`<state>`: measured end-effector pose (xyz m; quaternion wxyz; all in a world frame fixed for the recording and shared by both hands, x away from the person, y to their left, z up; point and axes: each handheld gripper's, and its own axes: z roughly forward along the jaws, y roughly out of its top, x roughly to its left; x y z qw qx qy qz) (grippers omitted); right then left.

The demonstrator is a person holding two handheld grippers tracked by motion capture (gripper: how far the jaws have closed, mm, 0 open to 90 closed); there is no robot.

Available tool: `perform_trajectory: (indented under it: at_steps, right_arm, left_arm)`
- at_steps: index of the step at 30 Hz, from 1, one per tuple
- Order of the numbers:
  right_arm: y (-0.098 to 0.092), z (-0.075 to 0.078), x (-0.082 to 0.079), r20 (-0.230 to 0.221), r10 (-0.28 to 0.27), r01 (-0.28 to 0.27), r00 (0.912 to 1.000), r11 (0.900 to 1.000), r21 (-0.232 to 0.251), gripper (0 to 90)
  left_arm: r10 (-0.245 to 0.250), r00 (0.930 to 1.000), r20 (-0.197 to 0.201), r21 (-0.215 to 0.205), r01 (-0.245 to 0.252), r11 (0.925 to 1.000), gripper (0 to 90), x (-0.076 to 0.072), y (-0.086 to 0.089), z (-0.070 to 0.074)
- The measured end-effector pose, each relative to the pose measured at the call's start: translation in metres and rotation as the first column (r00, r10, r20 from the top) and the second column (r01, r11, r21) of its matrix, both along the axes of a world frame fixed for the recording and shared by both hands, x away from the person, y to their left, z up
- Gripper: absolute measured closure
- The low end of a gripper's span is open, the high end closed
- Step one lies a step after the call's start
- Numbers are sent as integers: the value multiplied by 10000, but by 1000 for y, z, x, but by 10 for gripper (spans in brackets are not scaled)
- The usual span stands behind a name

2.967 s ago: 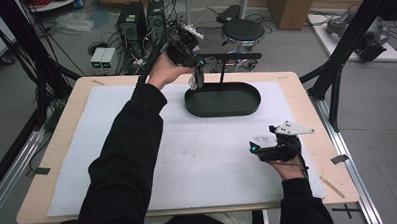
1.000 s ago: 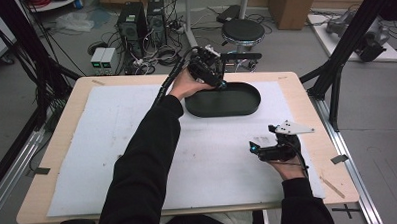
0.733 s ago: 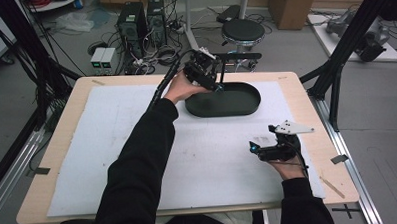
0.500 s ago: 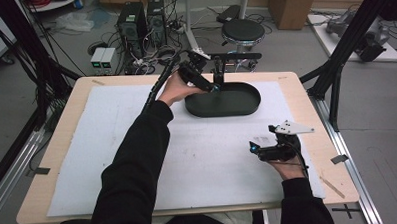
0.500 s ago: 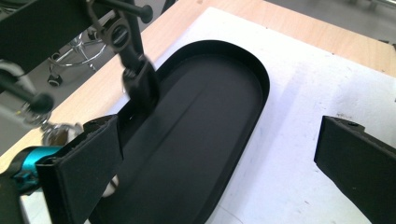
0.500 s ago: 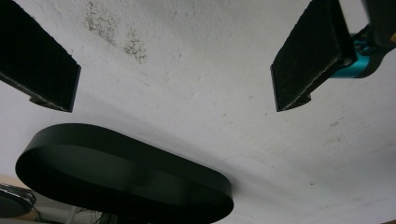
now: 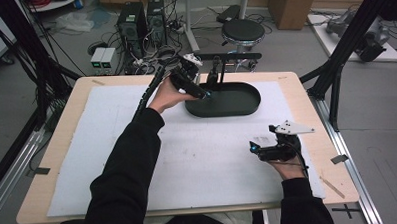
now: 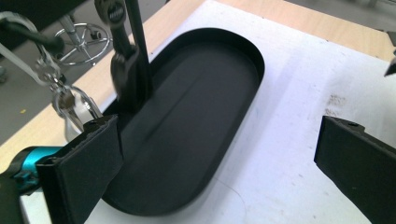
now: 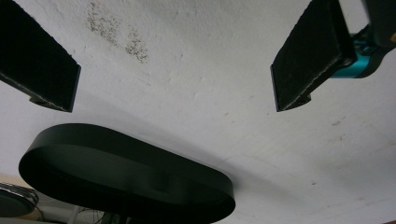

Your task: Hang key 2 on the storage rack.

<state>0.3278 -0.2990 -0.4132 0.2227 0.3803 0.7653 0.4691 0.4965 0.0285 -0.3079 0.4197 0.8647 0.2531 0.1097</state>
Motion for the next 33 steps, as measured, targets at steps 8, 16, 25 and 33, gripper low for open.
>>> perform_trajectory:
  at_steps: [8,16,25,33]
  right_arm:
    - [0,0,0,6,8,-8,10000,10000,-44,6]
    - [0,0,0,-20,-34,34,10000,10000,-29,6]
    - [1,-1,1,-41,17,-18,10000,9999,-112,6]
    - [2,-1,1,-61,13,-13,10000,10000,-89,6]
  left_arm:
    - [77,10000,45,17,-78,10000,17,-11,12,-5]
    - [84,9999,-104,95,-83,9999,17,-23,23,-14]
    - [517,9984,-232,57,-516,9987,17,-33,45,-29]
    - [708,9971,-296,82,-706,9975,17,-42,60,-36]
